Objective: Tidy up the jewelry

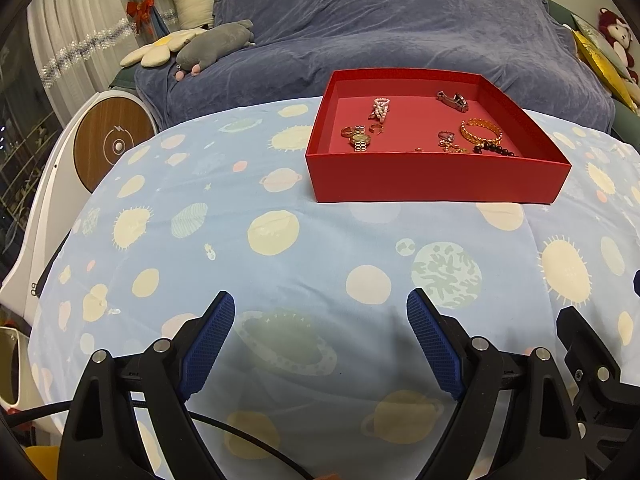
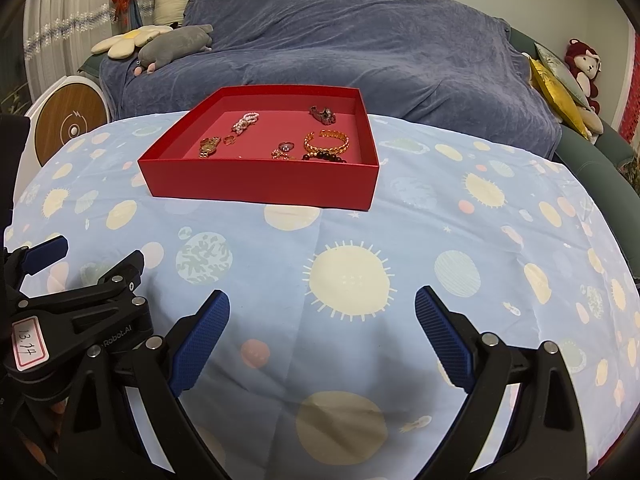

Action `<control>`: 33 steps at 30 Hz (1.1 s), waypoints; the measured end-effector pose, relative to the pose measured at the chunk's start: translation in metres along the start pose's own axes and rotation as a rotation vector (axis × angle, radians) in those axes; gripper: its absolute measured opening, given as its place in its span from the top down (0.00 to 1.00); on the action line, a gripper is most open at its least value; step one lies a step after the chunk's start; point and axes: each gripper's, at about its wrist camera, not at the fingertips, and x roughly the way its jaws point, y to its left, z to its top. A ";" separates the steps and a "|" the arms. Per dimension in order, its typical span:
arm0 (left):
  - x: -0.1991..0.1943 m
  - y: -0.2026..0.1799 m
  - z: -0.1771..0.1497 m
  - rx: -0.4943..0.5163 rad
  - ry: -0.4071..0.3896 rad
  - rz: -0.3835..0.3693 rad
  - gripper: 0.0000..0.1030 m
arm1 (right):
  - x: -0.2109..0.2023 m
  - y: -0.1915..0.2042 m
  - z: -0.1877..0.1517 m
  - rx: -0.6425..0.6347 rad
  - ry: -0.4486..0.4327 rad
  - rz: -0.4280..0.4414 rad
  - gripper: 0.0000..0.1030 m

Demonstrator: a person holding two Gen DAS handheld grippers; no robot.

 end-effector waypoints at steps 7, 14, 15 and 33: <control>0.000 0.000 0.000 0.001 0.000 -0.001 0.17 | 0.000 0.000 0.000 0.000 0.000 -0.001 0.11; 0.000 0.000 0.000 0.000 -0.001 0.000 0.17 | 0.000 0.000 0.000 0.000 0.000 0.000 0.11; 0.000 0.000 0.000 0.000 -0.001 0.000 0.17 | 0.000 0.000 0.000 0.000 0.000 0.000 0.11; 0.001 0.000 0.001 -0.017 0.005 0.001 0.17 | 0.000 0.000 0.000 0.001 0.000 0.001 0.10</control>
